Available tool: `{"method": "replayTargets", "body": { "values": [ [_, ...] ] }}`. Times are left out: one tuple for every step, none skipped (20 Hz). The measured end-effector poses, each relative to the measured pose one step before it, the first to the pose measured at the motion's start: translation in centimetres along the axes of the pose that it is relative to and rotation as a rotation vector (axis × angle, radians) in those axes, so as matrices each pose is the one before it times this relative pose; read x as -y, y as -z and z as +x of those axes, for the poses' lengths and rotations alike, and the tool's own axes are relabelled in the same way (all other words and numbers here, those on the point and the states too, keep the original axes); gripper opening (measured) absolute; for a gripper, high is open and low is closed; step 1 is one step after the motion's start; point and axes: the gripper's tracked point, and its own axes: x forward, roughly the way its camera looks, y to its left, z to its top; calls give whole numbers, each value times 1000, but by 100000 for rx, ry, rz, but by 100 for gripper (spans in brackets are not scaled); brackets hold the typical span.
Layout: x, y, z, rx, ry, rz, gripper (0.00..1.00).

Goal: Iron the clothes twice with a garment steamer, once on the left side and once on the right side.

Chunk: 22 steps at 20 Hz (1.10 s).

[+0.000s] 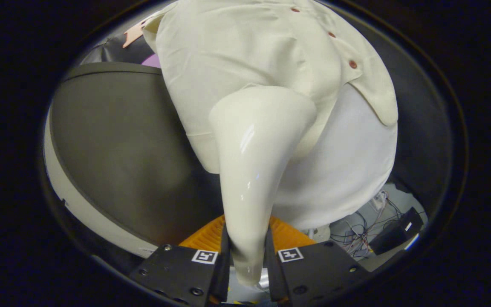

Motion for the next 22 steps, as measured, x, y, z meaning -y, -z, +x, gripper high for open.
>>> {"method": "replayTargets", "body": {
  "values": [
    [13,-108,-22,611,339,1291,37],
    [148,38,-118,-252,1522,731,37],
    [455,-671,-361,2625,2372,230,37],
    [51,-977,-659,1635,1814,-748,37],
    [139,-1483,-499,2727,1119,-125,37],
    [17,-1337,-526,2536,1043,96,37],
    [304,-1502,-454,2772,1045,578,37],
    [444,-2070,-710,3688,1381,1096,37],
    [310,-2190,-391,3078,378,1659,37],
    [302,-2432,-571,3415,567,1574,37],
    [360,-2259,-959,3511,1039,1287,36],
    [388,-2309,-193,3872,1029,696,36],
    [235,-2177,-170,2853,782,-693,36],
    [99,-2821,-764,4546,1043,-751,36],
    [210,-2599,171,3156,676,-993,36],
    [536,-1932,-18,4147,604,645,36],
    [244,-2240,255,3132,61,133,37],
    [391,-2029,201,4109,53,-612,36],
    [11,-1938,429,2835,-350,-1525,36],
    [30,-1652,283,2605,-914,-1143,36],
    [-185,-1726,464,2772,-840,-1719,36],
    [-131,-1613,359,2226,-1309,-1775,36]
  ]
}}
